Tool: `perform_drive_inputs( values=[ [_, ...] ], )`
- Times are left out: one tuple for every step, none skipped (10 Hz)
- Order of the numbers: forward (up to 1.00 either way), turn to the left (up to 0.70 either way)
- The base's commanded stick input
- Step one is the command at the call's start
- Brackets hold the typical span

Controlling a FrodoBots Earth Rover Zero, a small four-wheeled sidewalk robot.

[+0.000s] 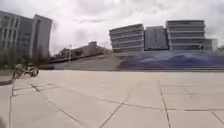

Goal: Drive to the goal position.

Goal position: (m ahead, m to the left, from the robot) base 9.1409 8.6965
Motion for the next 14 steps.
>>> perform_drive_inputs(
  values=[
    [1.0, 0.37],
    [1.0, 0.4],
    [1.0, 0.4],
    [1.0, 0.23],
    [1.0, 0.04],
    [1.0, 0.03],
    [1.0, 0.03],
    [1.0, 0.03],
    [1.0, 0.03],
    [1.0, 0.03],
    [1.0, 0.08],
    [1.0, 0.18],
    [1.0, 0.15],
    [1.0, 0.05]
  ],
)
